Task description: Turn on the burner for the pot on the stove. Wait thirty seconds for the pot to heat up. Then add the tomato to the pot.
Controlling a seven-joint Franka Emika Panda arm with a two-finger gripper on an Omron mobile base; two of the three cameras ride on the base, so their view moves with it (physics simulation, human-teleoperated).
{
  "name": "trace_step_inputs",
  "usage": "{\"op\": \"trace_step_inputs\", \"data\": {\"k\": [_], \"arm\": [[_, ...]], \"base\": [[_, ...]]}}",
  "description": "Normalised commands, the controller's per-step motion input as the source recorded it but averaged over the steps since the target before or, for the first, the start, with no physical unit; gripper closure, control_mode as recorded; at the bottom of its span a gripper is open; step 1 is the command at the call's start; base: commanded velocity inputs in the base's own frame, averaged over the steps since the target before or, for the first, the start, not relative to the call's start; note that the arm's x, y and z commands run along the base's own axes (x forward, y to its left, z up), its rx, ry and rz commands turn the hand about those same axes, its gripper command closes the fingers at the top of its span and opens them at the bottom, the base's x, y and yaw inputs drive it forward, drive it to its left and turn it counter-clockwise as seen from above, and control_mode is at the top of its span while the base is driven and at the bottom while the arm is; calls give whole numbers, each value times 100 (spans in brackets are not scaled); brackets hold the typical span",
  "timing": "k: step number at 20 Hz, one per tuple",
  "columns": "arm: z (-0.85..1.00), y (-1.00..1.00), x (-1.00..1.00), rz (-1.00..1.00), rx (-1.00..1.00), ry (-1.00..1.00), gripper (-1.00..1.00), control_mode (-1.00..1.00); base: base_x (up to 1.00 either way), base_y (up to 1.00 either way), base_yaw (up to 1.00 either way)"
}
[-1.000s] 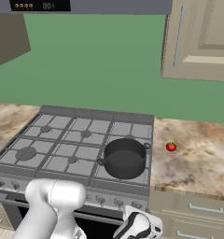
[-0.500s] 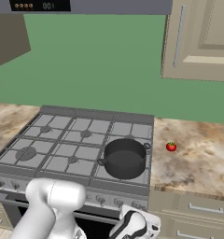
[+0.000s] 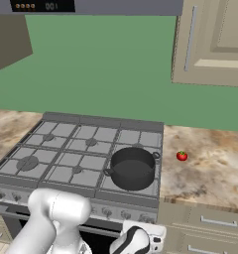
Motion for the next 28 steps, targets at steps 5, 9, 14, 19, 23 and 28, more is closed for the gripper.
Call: {"op": "trace_step_inputs", "data": {"k": [5,9,14,19,23,28], "arm": [[0,0,0,16,-37,-3,100,-100],[0,0,0,30,-37,0,100,-100],[0,0,0,39,-40,0,100,-100],[0,0,0,50,-44,0,100,-100],[-6,0,0,59,-43,0,100,-100],[-16,-2,-3,65,-40,0,100,-100]], "base": [[0,0,0],[0,0,0],[0,0,0],[0,0,0],[0,0,0],[0,0,0]]}}
